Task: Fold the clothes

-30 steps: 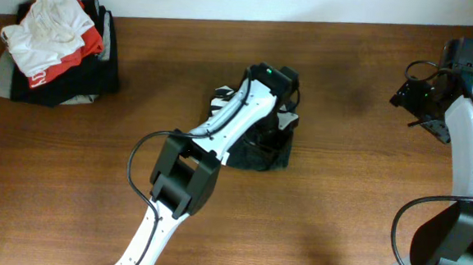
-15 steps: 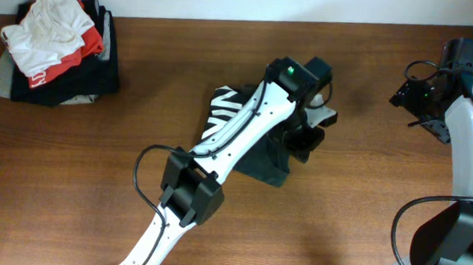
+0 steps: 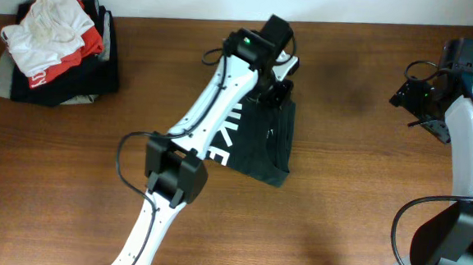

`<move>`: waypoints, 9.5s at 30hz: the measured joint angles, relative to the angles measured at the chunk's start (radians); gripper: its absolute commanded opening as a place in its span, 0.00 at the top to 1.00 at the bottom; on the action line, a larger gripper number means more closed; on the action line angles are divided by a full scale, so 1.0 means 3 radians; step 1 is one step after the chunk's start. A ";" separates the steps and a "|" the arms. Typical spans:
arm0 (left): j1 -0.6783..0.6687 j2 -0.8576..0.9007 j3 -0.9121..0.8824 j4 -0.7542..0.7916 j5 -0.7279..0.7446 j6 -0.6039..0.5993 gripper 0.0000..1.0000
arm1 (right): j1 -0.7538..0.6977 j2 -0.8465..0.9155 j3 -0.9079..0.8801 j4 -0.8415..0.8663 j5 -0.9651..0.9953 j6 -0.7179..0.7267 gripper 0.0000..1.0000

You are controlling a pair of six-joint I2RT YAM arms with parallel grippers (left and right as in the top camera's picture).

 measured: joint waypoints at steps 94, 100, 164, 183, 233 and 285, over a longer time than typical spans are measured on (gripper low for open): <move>0.0989 0.0094 -0.1278 0.0291 0.1489 0.1214 0.46 | 0.0000 0.0000 0.0000 -0.0001 0.0001 0.0000 0.01; 0.0996 0.0113 -0.1354 0.0498 0.1401 0.1047 0.89 | 0.0000 0.0000 0.0000 0.0000 0.0000 0.0000 0.01; 0.3371 0.0161 0.1376 0.1010 -0.0050 0.0454 0.99 | 0.0000 0.0000 0.0000 0.0000 0.0000 0.0000 0.01; 0.3581 0.0145 -0.0069 0.2380 -0.0538 0.0530 0.63 | 0.0000 0.0000 0.0000 0.0000 0.0000 0.0001 0.01; 0.3377 -0.1390 0.0319 0.1858 0.0519 0.0140 0.01 | 0.0000 0.0000 0.0000 0.0000 0.0001 0.0001 0.01; 0.3358 -0.1307 0.0266 0.1058 0.1055 0.0139 0.01 | 0.0678 -0.3942 -0.1256 0.0468 0.0120 0.0000 0.01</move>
